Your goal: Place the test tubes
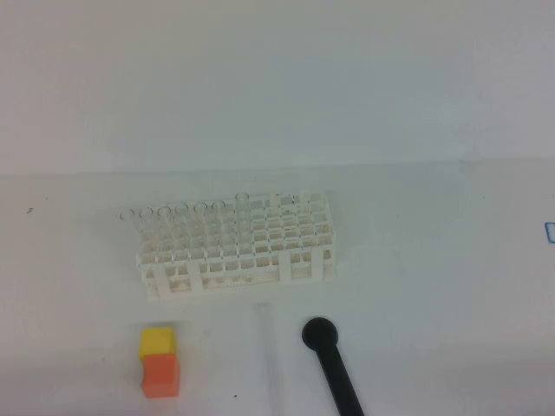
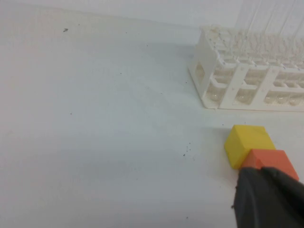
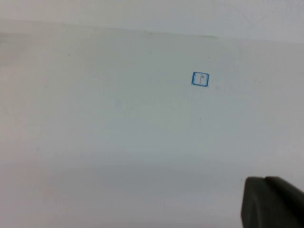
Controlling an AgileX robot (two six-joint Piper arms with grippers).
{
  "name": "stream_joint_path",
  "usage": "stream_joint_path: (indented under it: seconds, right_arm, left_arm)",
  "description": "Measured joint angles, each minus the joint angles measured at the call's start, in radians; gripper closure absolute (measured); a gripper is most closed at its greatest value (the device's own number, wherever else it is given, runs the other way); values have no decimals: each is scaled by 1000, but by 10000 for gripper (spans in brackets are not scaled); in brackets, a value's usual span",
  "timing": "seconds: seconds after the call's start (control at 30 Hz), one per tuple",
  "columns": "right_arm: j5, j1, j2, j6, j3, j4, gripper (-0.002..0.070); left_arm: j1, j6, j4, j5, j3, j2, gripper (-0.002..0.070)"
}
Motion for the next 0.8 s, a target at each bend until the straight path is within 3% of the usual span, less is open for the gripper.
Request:
stream_joint_path:
  seconds: [0.63,0.8]
  right_arm:
    - [0,0,0,-4,0,0,678]
    - [0,0,0,-4,0,0,678]
  left_arm:
    - [0,9,86,-15,0,0,676]
    - [0,1,90,-142,0,0,676]
